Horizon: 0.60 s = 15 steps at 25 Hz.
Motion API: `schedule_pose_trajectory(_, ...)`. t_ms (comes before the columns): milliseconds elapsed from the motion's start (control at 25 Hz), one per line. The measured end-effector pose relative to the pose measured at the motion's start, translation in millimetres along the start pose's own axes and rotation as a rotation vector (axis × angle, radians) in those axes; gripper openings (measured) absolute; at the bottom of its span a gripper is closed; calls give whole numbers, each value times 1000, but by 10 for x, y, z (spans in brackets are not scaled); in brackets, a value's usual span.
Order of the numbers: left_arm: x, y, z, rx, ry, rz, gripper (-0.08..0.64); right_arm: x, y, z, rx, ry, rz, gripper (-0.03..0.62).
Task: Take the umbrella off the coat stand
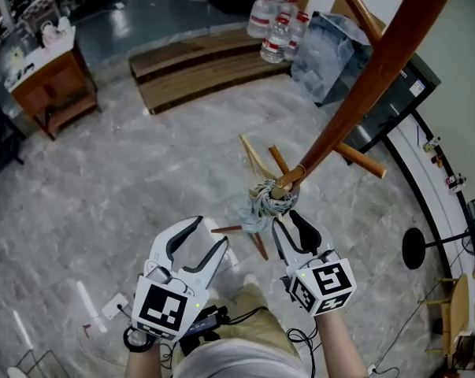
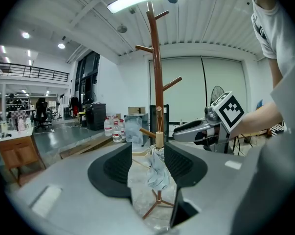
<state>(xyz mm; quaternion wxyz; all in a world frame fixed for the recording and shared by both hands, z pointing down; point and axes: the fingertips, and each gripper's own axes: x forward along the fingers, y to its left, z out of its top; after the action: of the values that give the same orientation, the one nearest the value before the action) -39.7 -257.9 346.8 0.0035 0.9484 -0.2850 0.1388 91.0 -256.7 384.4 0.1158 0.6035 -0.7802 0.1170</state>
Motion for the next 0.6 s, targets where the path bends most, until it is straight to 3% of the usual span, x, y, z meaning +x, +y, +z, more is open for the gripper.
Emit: schedule_pose_trajectory(600, 256, 105, -178, -89, 37, 144, 207, 524, -501, -233, 25, 102, -18, 170)
